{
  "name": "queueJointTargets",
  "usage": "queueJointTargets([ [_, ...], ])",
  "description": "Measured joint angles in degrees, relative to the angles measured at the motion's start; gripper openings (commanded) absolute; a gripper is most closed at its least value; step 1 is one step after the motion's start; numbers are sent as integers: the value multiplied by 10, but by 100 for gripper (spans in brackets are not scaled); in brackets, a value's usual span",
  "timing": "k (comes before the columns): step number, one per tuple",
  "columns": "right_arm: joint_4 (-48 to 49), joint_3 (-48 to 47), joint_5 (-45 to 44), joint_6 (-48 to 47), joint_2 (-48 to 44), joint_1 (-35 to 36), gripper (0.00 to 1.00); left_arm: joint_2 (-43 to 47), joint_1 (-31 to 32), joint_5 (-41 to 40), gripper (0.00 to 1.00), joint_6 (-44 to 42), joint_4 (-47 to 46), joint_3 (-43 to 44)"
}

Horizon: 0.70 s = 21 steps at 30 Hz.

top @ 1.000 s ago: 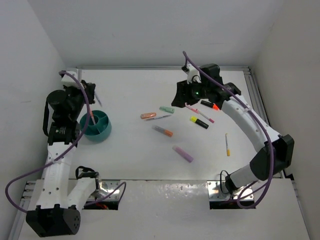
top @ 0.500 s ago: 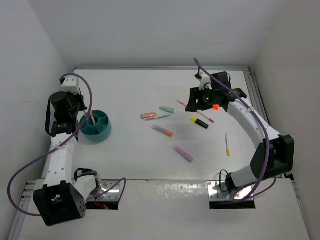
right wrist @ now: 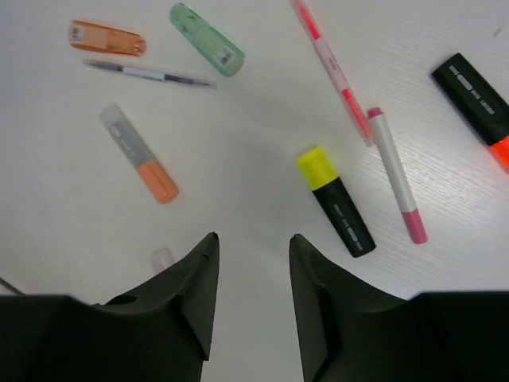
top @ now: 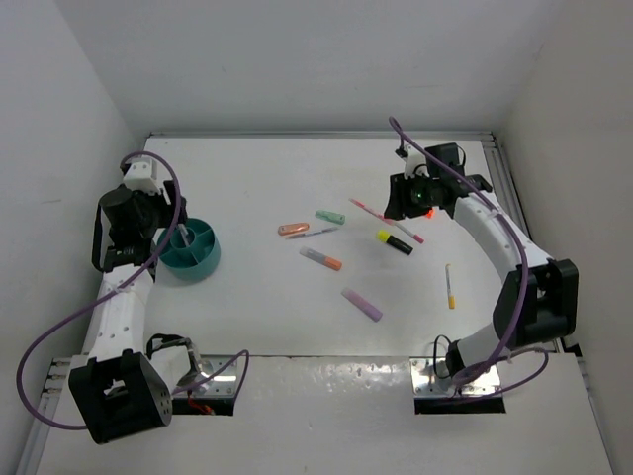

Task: Sort the stationery into containers
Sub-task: Place the stationery into the container, then grab a piece of stationery with the right arm

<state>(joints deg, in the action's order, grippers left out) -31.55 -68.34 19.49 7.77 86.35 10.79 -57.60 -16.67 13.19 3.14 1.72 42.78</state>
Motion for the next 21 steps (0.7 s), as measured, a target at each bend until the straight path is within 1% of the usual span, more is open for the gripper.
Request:
queueJointTargets([
  [3,1,0,-26,-24,24,-2,28,0,-2,17,89,8,0,0],
  [6,-7,-18,-48,-50,78,-2,24,0,-2,38,91,14,4,0],
  [9,-18,-56,-70,-82,143,0,24,-1,-2,62,91,16,16,6],
  [15,-57,-210,-103,-143,281,24,26,-7,6,104,92,17,27,35],
  [21,-75,-327,-122,-175,365,59,28,-7,13,128,92,24,31,39],
])
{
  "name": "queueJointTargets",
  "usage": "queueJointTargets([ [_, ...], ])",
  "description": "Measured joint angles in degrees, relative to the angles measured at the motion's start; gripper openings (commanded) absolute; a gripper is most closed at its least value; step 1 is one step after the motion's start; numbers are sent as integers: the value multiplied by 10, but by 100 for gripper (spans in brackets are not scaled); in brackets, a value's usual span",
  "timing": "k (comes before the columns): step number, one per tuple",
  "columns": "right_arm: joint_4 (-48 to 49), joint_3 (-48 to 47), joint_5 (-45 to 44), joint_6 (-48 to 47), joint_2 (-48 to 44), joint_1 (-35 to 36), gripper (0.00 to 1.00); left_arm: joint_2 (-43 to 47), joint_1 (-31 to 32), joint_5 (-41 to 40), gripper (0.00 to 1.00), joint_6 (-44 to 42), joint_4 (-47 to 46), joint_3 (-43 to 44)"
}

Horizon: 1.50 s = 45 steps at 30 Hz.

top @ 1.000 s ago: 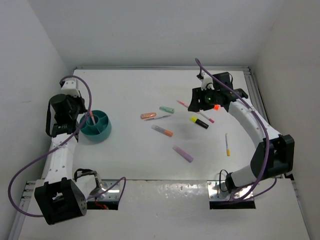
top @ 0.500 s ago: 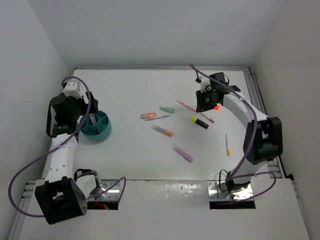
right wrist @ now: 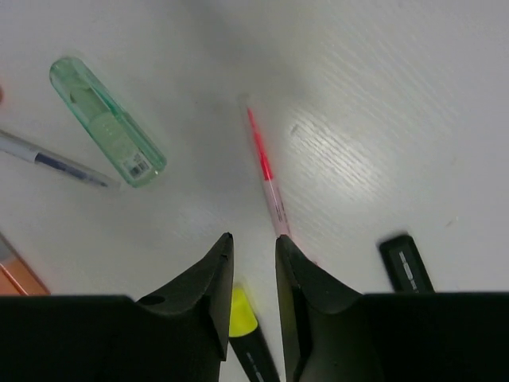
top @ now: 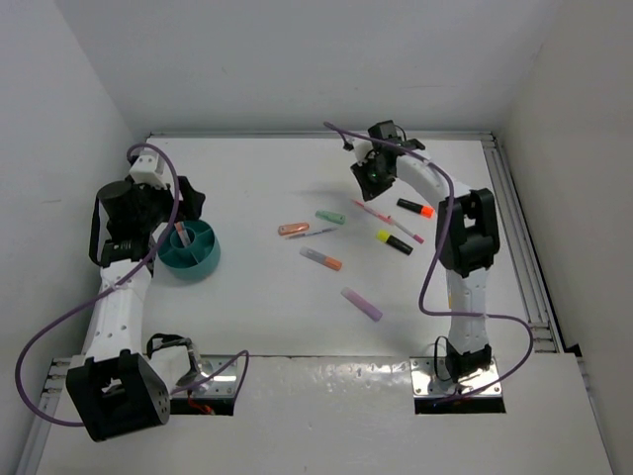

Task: Sort the stationery into containers
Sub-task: Grab a piece of stationery with the right arm

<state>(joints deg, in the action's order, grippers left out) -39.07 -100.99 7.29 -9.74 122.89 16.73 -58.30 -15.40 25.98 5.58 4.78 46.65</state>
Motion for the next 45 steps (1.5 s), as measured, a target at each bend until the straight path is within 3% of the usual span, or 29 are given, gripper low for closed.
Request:
queueJointTargets([
  [4,-5,-39,-3,-9,44,14,41,-1,0,7,92,10,2,0],
  [10,-15,-43,-8,-17,74,8,43,-13,0,16,93,27,4,2],
  [29,-65,-71,13,-50,120,-9,24,-51,0,19,93,73,21,47],
  [36,-94,-69,28,-64,121,-5,14,-51,-3,24,93,87,30,60],
  [40,-96,-65,25,-70,120,4,2,-51,-4,30,92,89,30,64],
  [45,-70,-33,19,-61,99,15,0,-46,-6,41,93,102,30,64],
])
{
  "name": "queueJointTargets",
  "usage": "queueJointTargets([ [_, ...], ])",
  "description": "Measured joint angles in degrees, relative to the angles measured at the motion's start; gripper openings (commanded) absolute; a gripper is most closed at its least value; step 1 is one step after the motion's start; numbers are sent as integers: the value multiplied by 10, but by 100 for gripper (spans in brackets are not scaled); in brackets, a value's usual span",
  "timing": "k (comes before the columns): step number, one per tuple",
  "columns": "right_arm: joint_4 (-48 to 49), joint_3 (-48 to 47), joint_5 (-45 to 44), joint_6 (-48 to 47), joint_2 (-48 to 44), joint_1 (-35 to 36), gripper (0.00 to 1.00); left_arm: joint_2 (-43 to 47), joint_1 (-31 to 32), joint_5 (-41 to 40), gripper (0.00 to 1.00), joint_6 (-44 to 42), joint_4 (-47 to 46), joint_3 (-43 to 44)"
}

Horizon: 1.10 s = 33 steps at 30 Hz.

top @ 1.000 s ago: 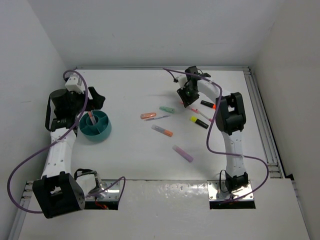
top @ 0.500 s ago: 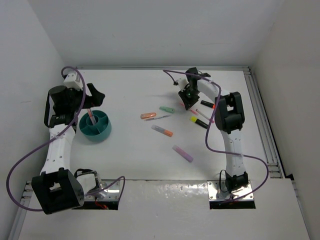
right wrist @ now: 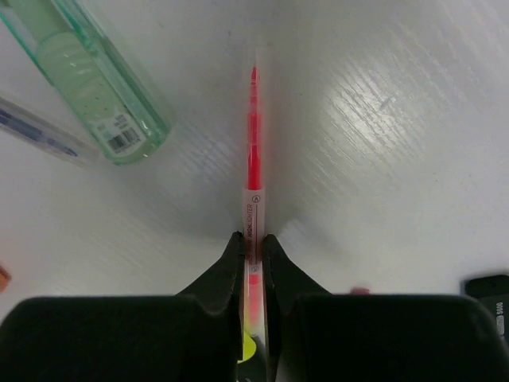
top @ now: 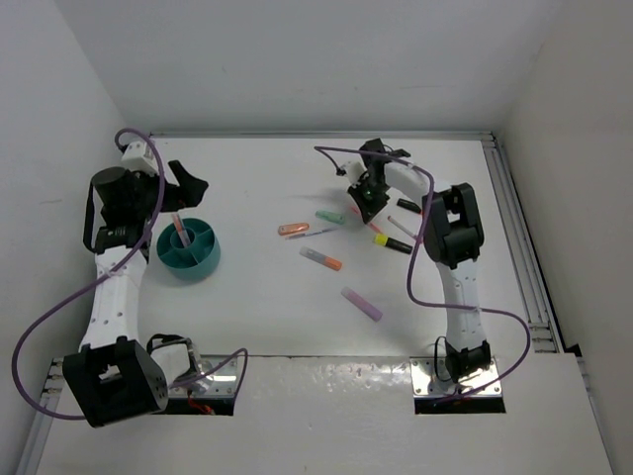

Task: Sort the stationery into containers
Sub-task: Grab a piece of stationery with the right arm, then pass the stationery from the right arm to the left

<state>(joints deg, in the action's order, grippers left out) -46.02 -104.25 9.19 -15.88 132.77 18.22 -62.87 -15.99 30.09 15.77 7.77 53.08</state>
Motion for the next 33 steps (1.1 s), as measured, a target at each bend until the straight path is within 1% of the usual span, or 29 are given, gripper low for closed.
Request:
queueJointTargets([
  [4,34,28,1,28,-35,12,0,29,-13,23,93,40,-44,-12],
  [7,64,30,17,65,-82,22,0,50,-17,51,93,77,-84,-15],
  [10,116,57,60,115,-165,29,0,59,-17,96,93,130,-132,-15],
  [11,139,76,77,136,-205,33,0,60,-16,110,93,151,-148,-16],
  [15,196,111,122,196,-337,69,0,61,4,136,93,212,-189,-16],
  [17,217,116,141,220,-382,102,0,61,30,141,92,236,-200,-16],
  [19,230,116,156,236,-407,140,0,61,57,146,92,251,-206,-16],
  [23,232,115,177,255,-412,200,0,61,114,148,90,268,-210,-16],
  [29,212,107,181,267,-376,233,0,61,177,151,88,278,-224,-16],
  [31,206,101,181,267,-366,240,0,61,188,151,85,278,-225,-16],
  [33,200,93,181,268,-359,249,0,61,193,148,79,278,-225,-16],
])
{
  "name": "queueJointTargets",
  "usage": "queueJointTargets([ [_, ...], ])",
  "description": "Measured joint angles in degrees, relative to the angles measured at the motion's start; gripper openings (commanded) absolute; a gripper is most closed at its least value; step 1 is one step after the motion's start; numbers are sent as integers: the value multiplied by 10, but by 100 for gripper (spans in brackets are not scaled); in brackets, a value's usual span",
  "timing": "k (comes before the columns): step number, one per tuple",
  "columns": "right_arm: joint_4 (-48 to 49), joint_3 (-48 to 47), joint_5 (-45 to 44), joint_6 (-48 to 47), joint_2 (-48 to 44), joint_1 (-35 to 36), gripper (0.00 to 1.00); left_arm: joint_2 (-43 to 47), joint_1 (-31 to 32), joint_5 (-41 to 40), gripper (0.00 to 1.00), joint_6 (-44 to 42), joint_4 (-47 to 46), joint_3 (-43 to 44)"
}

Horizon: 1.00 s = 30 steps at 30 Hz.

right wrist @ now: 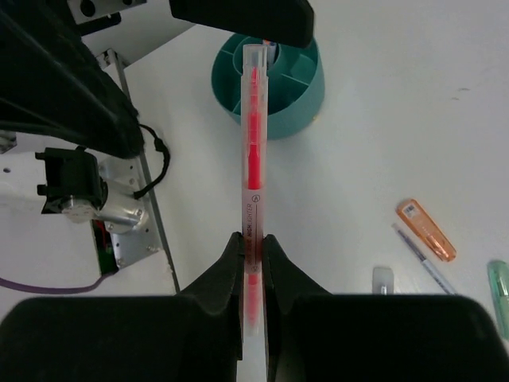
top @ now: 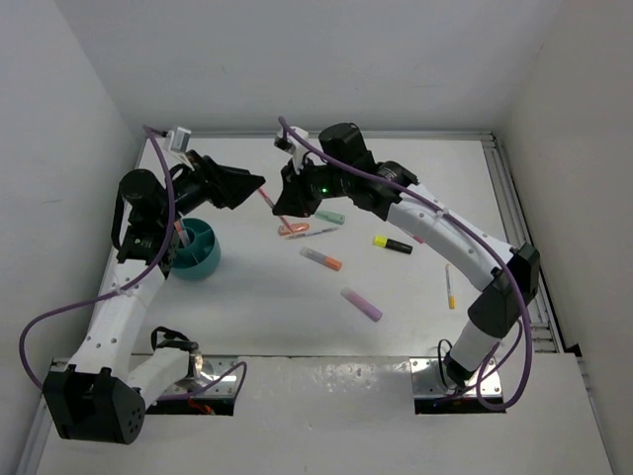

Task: Sort the stationery into containers
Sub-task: Pass the stationery from the right arm to the left, then place the stationery into the container

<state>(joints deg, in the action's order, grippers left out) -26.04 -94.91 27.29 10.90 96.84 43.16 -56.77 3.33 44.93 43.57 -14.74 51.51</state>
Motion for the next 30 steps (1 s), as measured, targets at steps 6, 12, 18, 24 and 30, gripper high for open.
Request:
queueJointTargets([
  [6,-2,-20,0,3,5,17,0,-9,15,-3,56,0,-2,0],
  [12,-5,-33,-8,2,10,26,7,-19,18,4,0,8,-3,1],
  [18,-15,-37,-18,6,19,27,64,-14,-23,3,0,-32,55,8],
  [24,-24,-10,-50,-12,13,-8,60,6,-114,-137,0,-190,232,99],
  [30,-54,29,-124,-64,36,-31,44,34,-166,-270,0,-326,280,98],
])
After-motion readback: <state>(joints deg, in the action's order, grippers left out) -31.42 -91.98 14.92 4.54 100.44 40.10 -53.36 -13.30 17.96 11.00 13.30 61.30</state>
